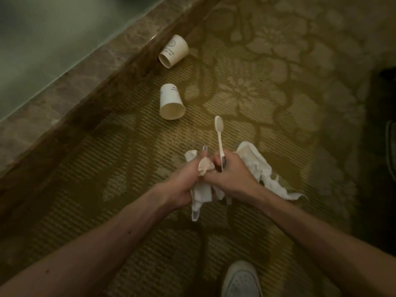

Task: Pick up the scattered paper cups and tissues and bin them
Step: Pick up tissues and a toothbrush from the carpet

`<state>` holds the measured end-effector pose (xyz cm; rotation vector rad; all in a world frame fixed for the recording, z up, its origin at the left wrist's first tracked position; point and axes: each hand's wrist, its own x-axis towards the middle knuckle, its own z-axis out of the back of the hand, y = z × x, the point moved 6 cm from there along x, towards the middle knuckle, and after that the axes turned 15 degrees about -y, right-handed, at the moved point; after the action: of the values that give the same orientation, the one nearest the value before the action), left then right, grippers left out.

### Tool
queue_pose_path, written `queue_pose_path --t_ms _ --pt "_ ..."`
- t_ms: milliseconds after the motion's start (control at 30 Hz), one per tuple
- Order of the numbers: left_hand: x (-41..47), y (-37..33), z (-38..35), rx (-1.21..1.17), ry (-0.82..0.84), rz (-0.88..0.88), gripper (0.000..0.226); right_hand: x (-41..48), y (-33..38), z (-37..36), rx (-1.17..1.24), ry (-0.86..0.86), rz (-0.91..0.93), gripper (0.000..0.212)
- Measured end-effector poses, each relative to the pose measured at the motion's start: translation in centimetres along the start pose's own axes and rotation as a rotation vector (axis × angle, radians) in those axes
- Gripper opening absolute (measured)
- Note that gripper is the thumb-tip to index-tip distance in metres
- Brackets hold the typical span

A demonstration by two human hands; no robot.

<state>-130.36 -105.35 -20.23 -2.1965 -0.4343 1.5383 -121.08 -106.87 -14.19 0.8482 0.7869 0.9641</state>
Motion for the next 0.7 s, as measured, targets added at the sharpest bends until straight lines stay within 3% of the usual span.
queue_pose_path --t_ms 67,133,267,400,533,700 --pt "0.1 -0.2 -0.2 0.039 -0.021 -0.028 0.043 0.1 -0.6 1.2 0.056 0.106 -0.069 0.023" --pt "0.7 -0.3 0.6 0.057 -0.113 -0.039 0.041 0.9 -1.9 4.0 0.045 0.105 -0.148 0.046" --pt "1.5 -0.5 1.3 0.071 -0.223 -0.055 0.014 2.9 -5.0 10.9 -0.318 -0.109 -0.094 0.074" --pt "1.8 0.2 0.2 0.118 -0.241 -0.079 0.016 1.7 -9.5 10.5 -0.559 0.055 -0.088 0.084" --pt "1.9 0.6 -0.4 0.284 -0.335 -0.204 0.001 1.3 -12.3 10.2 -0.682 -0.055 -0.065 0.042" --pt "2.9 1.3 -1.8 0.618 -0.424 -0.485 0.017 1.2 -12.7 11.8 -0.477 -0.205 -0.144 0.016"
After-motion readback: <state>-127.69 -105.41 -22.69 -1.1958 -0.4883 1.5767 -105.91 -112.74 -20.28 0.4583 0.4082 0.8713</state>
